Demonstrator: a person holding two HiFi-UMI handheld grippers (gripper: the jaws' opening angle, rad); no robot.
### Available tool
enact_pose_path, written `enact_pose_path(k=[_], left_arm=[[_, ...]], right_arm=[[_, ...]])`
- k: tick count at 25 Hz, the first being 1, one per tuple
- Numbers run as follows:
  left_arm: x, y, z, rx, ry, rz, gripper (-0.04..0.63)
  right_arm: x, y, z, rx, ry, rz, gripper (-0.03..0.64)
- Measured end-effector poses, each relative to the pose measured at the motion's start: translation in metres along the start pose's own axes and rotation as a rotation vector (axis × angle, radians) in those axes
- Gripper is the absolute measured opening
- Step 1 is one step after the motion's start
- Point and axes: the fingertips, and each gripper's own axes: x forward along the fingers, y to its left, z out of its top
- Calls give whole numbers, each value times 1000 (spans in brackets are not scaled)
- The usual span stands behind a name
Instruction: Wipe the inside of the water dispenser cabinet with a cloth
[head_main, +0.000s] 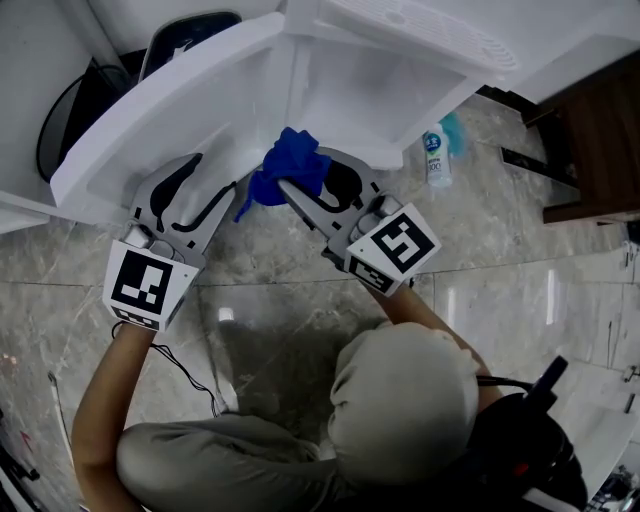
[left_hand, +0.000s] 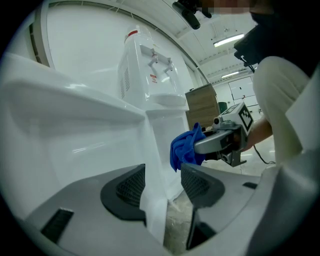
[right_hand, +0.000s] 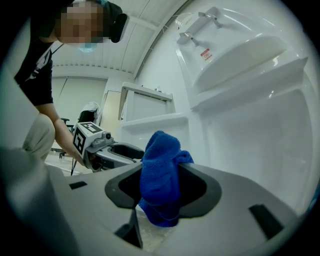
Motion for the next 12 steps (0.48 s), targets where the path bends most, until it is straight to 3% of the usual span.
enact_pose_path(k=[12], left_arm=[[-1,7,1,-10,10,10,232]], right_arm=[[6,-2,-3,20,3,12,158]])
